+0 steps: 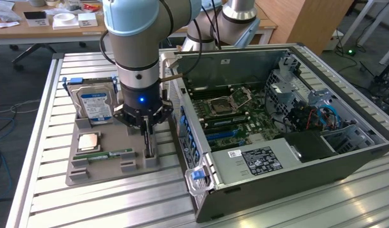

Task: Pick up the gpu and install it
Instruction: 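Pick up the gpu and move the gpu toward the slot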

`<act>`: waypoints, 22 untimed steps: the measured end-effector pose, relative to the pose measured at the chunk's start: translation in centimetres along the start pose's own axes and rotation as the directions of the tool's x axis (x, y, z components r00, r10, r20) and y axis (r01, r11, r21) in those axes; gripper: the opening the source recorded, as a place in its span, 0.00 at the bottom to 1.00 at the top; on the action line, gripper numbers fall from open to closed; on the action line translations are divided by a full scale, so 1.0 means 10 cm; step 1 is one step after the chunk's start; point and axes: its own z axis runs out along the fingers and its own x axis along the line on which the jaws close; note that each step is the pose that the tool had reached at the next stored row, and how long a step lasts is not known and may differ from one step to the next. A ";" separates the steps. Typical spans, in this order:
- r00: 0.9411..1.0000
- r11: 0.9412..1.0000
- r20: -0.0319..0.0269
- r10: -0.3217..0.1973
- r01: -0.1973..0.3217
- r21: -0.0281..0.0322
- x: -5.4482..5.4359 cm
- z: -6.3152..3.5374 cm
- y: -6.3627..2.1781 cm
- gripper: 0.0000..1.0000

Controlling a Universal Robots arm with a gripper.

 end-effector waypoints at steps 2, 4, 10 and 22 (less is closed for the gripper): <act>1.000 1.000 0.000 -0.010 0.010 0.000 0.00 0.000 0.000 0.26; 1.000 1.000 -0.001 -0.020 0.020 0.000 0.00 0.000 -0.001 0.26; 1.000 1.000 -0.001 -0.026 0.026 -0.001 0.00 0.000 -0.001 0.26; 1.000 1.000 -0.001 -0.026 0.026 -0.001 0.00 -0.072 0.003 0.26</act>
